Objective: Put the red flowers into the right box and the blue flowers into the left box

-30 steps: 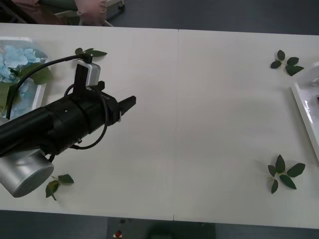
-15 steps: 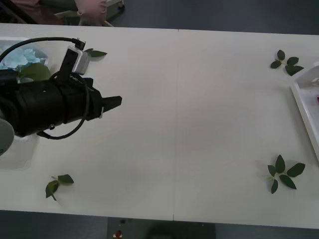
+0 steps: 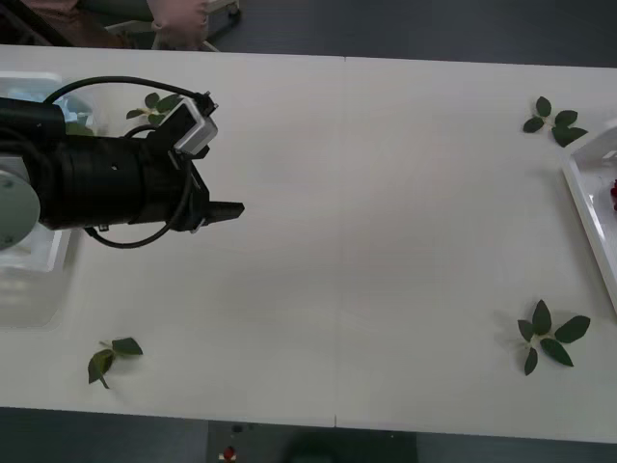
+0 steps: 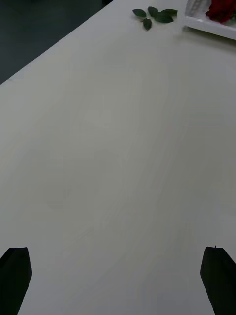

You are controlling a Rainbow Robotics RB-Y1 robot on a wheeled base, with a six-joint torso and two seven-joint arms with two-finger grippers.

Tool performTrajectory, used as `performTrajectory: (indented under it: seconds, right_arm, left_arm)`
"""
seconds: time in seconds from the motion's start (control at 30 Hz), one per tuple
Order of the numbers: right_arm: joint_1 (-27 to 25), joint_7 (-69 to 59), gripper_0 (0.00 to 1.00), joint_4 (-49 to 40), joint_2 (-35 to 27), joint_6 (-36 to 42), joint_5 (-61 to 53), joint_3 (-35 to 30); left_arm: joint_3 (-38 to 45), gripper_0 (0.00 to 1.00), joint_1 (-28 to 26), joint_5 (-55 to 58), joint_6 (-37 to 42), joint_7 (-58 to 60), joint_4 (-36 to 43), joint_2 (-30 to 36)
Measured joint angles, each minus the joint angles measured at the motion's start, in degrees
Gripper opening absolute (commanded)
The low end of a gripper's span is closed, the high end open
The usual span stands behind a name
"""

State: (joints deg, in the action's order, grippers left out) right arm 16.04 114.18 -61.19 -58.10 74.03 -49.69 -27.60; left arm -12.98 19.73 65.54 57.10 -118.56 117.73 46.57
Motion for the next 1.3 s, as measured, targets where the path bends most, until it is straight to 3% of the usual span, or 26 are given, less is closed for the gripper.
performTrajectory:
  seconds: [0.33,0.6,0.77,1.1,1.3]
  right_arm:
    - [0.01,7.03,1.0,-10.37,0.0,9.87,-14.17,-2.8]
    - [0.18,24.65,1.0,-13.84,0.0,15.67,-30.92,-3.37]
    - [2.13,43.83,1.0,-13.84,1.32,17.12,-36.53,-2.42]
    - [10.42,41.23,1.0,-13.83,11.52,20.2,-37.62,-2.3]
    - [14.62,41.23,1.0,-13.83,14.84,20.12,-37.62,2.19]
  left_arm:
    - [-1.77,1.0,2.28,2.06,-0.97,-0.01,-0.1,1.36]
    - [-1.78,1.0,2.3,3.09,-0.97,-0.01,-4.35,3.19]
    - [-1.78,1.0,3.34,3.64,-0.99,-0.05,-7.79,3.19]
    - [-1.79,1.0,5.66,4.68,-2.08,-0.12,-9.13,3.18]
    - [-1.79,1.0,5.66,4.68,-2.08,-0.14,-9.13,3.18]
